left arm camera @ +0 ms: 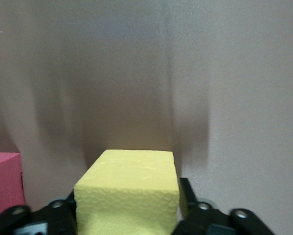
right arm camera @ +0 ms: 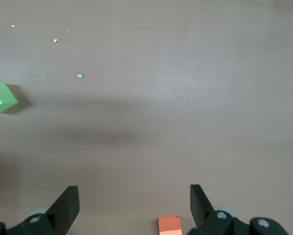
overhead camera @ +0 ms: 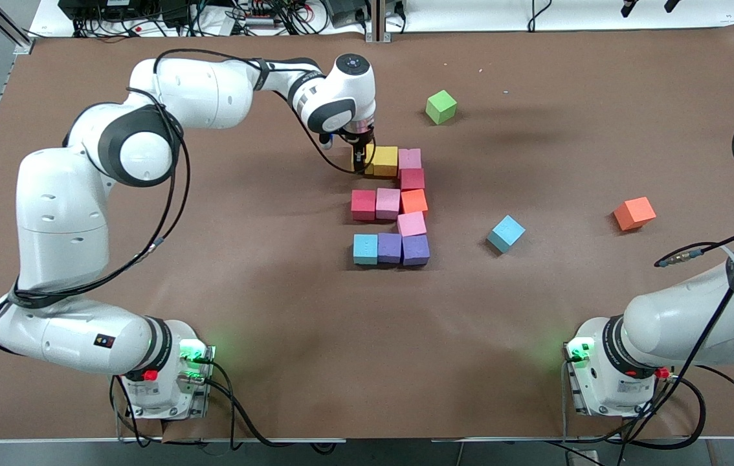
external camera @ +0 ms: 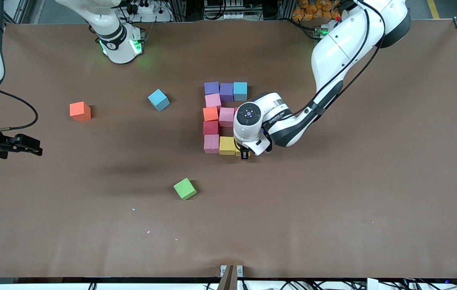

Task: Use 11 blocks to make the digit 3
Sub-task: 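Carry the second yellow block beside the first with the left gripper, then open the left gripper and release the yellow block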

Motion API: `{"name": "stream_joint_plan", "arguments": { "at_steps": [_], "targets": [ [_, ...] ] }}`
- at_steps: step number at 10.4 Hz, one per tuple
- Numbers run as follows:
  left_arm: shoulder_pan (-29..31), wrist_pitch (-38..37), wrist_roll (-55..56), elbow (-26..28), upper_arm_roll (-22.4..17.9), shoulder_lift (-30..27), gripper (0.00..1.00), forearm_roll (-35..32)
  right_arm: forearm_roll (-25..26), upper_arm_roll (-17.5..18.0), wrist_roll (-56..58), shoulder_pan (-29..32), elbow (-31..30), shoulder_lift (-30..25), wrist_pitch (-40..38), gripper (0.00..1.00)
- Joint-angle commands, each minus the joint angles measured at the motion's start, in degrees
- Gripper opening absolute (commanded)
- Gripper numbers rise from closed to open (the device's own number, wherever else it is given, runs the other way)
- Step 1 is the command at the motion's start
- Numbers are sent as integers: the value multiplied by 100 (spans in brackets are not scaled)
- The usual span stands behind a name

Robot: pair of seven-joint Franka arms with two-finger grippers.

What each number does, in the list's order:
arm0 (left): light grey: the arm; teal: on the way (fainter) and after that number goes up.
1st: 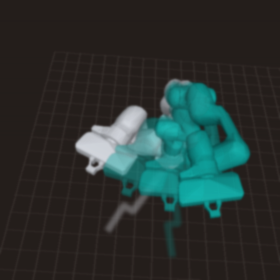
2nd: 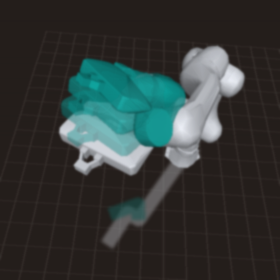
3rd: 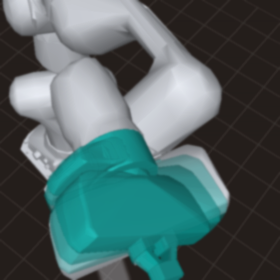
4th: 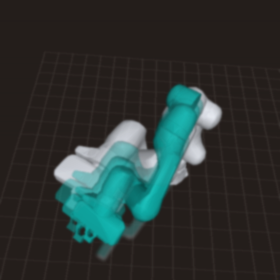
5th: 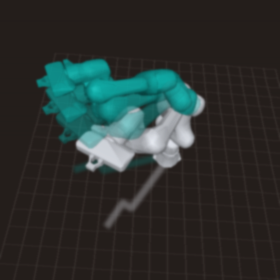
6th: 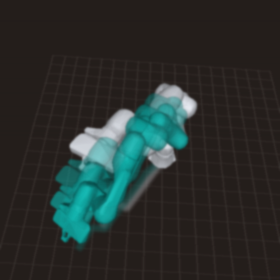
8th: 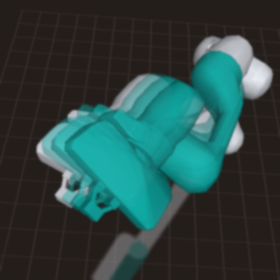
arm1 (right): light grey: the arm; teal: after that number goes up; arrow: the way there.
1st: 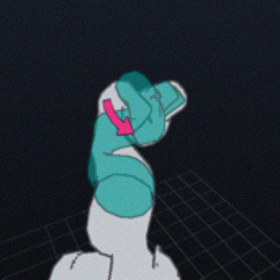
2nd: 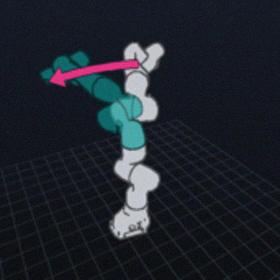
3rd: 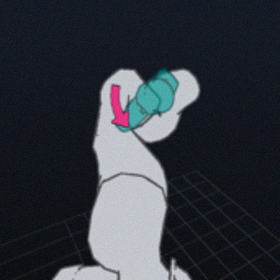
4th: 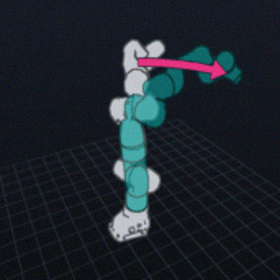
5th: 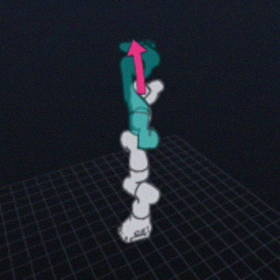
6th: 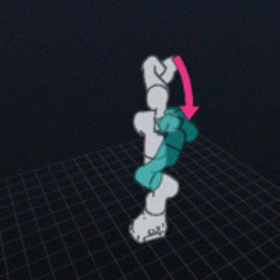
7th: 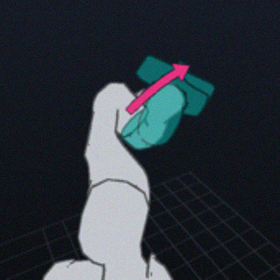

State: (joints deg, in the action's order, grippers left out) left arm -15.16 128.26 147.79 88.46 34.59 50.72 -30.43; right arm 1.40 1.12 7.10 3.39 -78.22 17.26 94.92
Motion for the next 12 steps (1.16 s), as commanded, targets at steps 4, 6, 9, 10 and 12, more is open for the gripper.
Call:
{"name": "stream_joint_plan", "arguments": {
  "at_steps": [4, 6, 9, 10, 12],
  "targets": [
    [-5, -932, -14, -57, 292, -474, 100, 81, 62, 81, 72, 101, 61, 32, -61, 100],
    [135, -1320, -31, -66, 522, -851, 100, 72, 71, 81, 72, 118, 61, 32, -52, 100],
    [739, -1646, -1309, -75, 505, -1668, 100, 89, 71, 81, 55, 109, 105, 23, -35, 100],
    [1090, -1699, -1784, -83, 514, -1932, 100, 99, 71, 81, 29, 101, 114, 15, -26, 100],
    [1846, -1814, -3084, -92, 549, -2293, 100, 212, -26, 116, 37, 83, 175, -12, -52, 100]
  ]
}}
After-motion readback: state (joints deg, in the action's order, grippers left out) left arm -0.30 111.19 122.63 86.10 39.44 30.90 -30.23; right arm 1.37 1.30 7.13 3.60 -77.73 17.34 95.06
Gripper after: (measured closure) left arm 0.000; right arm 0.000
